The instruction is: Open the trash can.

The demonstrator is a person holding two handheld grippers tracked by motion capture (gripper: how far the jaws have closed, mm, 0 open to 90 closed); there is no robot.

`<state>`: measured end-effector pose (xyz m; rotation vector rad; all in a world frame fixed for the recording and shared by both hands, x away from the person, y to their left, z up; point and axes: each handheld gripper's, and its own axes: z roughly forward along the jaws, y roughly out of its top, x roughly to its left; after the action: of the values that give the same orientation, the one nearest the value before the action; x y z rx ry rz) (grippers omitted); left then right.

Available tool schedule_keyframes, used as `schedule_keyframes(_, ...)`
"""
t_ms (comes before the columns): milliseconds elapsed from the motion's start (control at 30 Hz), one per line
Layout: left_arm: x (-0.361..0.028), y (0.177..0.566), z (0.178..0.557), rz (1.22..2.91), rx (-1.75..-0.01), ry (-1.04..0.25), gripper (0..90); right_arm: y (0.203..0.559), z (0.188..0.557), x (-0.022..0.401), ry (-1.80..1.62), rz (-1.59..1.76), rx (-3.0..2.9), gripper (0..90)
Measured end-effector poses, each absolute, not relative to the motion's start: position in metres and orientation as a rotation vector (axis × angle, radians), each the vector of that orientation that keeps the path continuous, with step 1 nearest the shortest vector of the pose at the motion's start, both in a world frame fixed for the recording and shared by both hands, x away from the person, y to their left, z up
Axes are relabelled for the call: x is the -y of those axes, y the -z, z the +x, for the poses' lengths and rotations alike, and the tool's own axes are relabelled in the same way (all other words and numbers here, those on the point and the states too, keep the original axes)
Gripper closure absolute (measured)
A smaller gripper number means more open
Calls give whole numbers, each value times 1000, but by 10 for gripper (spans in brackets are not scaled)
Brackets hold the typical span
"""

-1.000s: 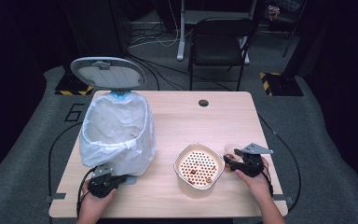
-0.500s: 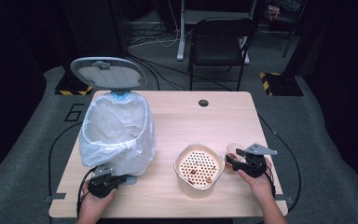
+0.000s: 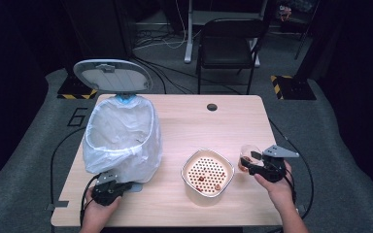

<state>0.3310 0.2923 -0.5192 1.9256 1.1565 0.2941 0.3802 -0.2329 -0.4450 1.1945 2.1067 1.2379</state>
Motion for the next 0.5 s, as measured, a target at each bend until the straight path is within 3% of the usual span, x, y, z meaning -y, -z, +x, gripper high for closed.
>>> schedule_keyframes(500, -294, 519, 332, 1953, -1118, -298, 900, 392, 365, 230, -1268, 1099, -2104, 492)
